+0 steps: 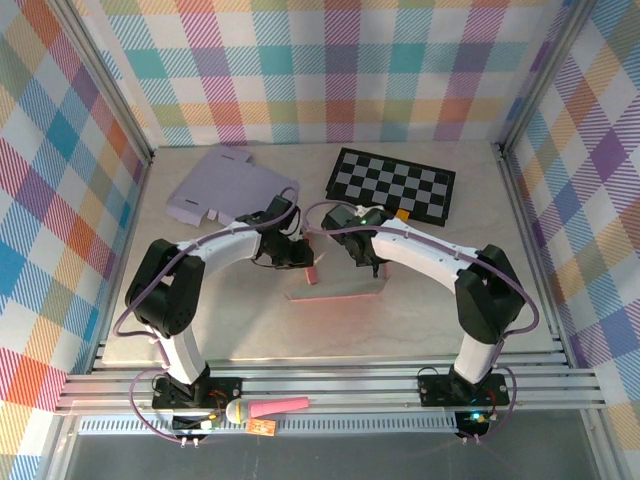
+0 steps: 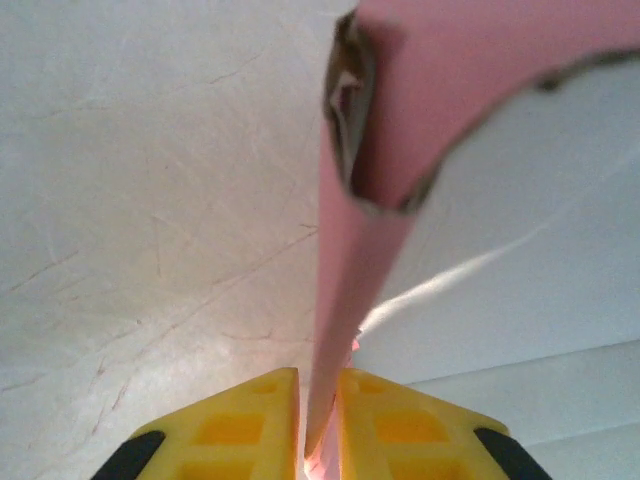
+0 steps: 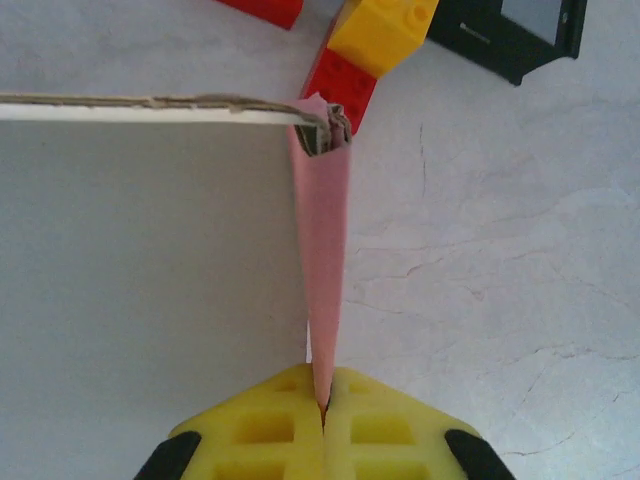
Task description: Fold the paper box
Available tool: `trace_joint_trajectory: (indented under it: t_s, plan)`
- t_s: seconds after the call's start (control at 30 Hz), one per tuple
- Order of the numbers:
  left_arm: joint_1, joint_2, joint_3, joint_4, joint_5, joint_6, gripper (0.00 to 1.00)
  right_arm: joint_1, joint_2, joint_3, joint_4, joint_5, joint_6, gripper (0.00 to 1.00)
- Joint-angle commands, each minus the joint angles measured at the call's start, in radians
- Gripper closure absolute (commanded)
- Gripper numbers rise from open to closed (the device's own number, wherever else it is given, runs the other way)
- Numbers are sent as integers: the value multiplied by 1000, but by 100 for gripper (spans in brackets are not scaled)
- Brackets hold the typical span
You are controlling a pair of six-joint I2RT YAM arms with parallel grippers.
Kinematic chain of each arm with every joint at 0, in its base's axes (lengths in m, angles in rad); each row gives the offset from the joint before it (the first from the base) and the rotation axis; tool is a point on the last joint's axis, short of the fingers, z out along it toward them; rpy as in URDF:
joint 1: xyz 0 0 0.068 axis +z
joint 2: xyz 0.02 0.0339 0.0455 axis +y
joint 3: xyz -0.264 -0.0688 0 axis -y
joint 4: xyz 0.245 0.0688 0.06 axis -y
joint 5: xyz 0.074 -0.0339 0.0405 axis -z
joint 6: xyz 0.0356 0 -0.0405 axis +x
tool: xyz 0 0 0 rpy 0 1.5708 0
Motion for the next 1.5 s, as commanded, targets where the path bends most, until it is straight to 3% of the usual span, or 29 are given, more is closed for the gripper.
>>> trace_joint_trajectory:
  t_s: [0.0, 0.47, 0.53, 0.67, 0.77, 0.87, 0.97, 1.1, 1.3, 1.47]
  plan:
    - [-4, 6, -40, 125, -49, -58, 81, -2, 9, -16, 1, 0, 39, 100]
    - [-54, -6, -74, 206, -162, -63, 79, 3, -39, -76, 66, 0, 51, 100]
    - [-54, -14, -88, 225, -165, -62, 83, 4, -48, -87, 81, 0, 47, 100]
    - [-64, -21, -97, 244, -189, -44, 100, 5, -60, -109, 102, 0, 47, 100]
    - [-100, -55, -92, 214, -293, -37, 100, 6, -76, -133, 126, 0, 50, 100]
    - [-163, -99, -82, 145, -487, -61, 100, 15, -93, -160, 158, 8, 48, 100]
    - [-227, -133, -85, 42, -675, -140, 100, 25, -112, -191, 193, 10, 51, 100]
    - [-279, -137, -106, -7, -796, -255, 100, 29, -113, -217, 194, 6, 85, 100]
    - [-288, -115, -119, 49, -783, -261, 100, 30, -122, -256, 234, 0, 83, 100]
    - [-266, -132, -164, 197, -651, -154, 96, 29, -138, -278, 280, -15, 45, 100]
